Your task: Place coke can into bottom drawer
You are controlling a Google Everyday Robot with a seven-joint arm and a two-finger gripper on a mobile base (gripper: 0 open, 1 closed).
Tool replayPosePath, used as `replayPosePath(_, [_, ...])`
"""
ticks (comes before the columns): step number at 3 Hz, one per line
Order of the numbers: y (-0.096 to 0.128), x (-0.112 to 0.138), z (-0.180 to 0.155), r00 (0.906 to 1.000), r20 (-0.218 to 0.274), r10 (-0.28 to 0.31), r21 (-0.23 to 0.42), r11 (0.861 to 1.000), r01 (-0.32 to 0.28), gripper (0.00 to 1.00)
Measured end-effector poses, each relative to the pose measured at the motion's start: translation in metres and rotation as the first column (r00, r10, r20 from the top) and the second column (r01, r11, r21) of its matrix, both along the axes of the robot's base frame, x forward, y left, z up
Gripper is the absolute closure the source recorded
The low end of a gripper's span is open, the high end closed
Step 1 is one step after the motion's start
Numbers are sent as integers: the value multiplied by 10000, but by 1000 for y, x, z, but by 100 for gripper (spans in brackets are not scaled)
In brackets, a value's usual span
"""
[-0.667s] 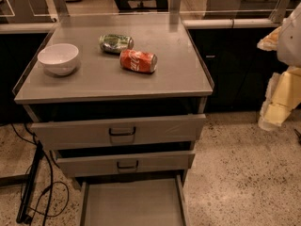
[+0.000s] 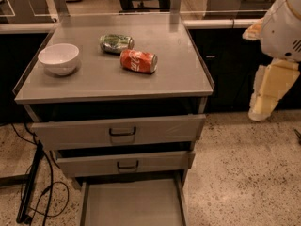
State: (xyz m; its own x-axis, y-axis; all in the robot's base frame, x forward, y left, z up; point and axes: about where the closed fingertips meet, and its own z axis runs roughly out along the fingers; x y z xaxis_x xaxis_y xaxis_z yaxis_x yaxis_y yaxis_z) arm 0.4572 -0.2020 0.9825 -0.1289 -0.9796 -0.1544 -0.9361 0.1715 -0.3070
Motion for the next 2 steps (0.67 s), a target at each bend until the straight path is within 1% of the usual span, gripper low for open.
replayPosePath(1, [7,27,13,9986,528,-81,1336,9910,10,0])
replayPosePath(2, [21,50,21,9946,593,-850,3680,9280,574,0])
